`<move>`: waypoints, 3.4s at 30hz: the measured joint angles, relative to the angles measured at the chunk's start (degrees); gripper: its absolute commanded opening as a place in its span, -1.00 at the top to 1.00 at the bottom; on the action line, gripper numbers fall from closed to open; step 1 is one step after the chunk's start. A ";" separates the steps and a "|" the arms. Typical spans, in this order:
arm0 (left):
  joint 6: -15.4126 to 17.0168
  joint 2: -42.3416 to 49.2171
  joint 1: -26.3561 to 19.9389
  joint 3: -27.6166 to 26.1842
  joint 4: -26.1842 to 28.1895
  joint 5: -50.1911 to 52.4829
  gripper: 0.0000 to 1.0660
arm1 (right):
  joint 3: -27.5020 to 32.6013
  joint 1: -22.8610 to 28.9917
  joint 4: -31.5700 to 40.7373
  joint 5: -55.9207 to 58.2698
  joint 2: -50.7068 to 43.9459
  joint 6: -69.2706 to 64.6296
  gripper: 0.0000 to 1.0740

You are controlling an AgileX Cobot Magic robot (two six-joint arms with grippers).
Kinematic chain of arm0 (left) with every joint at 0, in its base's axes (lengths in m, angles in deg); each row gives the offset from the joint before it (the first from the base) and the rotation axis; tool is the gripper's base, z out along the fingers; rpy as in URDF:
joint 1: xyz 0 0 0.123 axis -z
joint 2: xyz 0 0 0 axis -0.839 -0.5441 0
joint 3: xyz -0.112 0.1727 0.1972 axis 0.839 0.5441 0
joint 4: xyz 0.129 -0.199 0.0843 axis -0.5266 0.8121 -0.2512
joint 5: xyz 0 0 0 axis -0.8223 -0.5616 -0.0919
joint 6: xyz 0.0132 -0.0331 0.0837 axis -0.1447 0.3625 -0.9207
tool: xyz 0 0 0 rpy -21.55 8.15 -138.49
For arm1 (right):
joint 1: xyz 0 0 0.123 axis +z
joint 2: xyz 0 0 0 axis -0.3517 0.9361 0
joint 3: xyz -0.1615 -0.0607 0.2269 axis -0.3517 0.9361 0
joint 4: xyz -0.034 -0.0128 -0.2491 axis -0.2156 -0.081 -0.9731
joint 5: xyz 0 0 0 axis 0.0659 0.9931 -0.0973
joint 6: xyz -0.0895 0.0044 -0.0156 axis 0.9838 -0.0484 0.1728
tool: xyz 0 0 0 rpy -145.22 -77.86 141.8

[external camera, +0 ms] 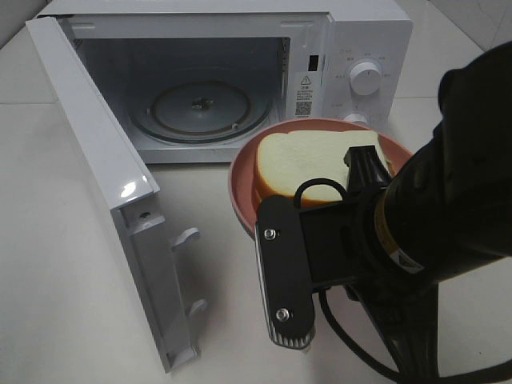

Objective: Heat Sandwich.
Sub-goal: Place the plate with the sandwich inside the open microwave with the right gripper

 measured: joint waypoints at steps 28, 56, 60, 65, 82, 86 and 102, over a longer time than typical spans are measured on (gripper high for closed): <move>0.00 0.00 0.00 0.00 0.00 0.00 -0.90 | 0.00 -19.31 17.25 -9.00 0.00 53.80 0.99; 0.00 0.00 0.00 0.00 0.00 0.00 -0.90 | -0.97 -25.44 23.38 -12.95 2.35 71.51 0.99; 0.00 0.00 0.00 0.00 0.00 0.00 -0.90 | -2.98 -25.44 24.01 -13.24 3.55 71.85 0.99; 0.00 0.00 0.00 0.00 0.00 0.00 -0.90 | -5.27 -25.44 24.75 -13.52 5.56 71.85 0.99; 0.00 0.00 0.00 0.00 0.00 0.00 -0.90 | -13.87 -23.49 27.16 -13.81 15.07 74.43 0.99; 0.00 0.00 0.00 0.00 0.00 0.00 -0.90 | -15.53 -23.49 27.16 -13.75 16.56 74.43 0.99; 0.00 0.00 0.00 0.00 0.00 0.00 -0.90 | -25.90 -23.49 27.10 -11.00 24.18 72.25 0.99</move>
